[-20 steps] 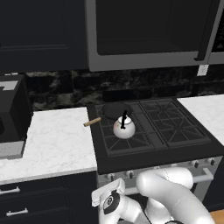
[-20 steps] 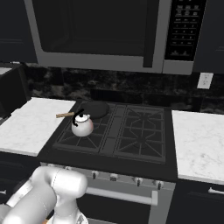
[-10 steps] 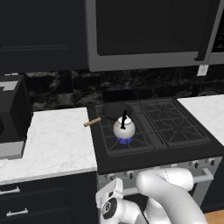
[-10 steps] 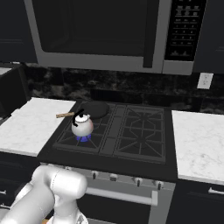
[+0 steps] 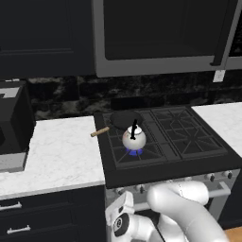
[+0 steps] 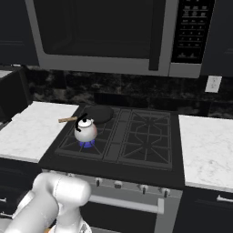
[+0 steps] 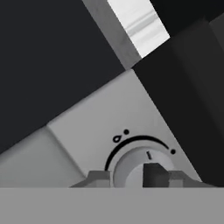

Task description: Pick the kettle from the counter and place it on a stove burner. Then turn the burner on.

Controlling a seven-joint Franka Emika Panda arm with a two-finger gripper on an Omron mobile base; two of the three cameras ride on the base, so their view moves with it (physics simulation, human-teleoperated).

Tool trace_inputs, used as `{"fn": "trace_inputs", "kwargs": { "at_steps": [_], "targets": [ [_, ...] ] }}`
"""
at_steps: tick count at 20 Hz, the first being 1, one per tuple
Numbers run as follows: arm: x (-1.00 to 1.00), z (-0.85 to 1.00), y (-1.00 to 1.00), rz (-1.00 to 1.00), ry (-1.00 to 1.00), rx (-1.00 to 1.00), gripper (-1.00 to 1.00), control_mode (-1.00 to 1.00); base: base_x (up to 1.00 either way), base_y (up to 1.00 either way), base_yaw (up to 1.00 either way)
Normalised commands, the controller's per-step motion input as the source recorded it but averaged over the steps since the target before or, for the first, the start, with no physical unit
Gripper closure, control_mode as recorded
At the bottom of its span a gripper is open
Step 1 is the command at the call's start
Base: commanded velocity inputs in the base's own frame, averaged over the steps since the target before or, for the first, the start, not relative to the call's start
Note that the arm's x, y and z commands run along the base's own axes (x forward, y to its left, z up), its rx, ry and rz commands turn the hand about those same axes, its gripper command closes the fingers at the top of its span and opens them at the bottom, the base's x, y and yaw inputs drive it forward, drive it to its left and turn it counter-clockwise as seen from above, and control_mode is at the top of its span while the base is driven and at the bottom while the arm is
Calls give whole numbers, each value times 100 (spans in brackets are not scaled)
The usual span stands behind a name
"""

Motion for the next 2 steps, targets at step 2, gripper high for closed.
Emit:
{"fn": "trace_inputs", "kwargs": {
  "at_steps": [2],
  "targets": [
    [-30,0,-6,1,-1,0,100,-100,0,0,0]
  ]
}}
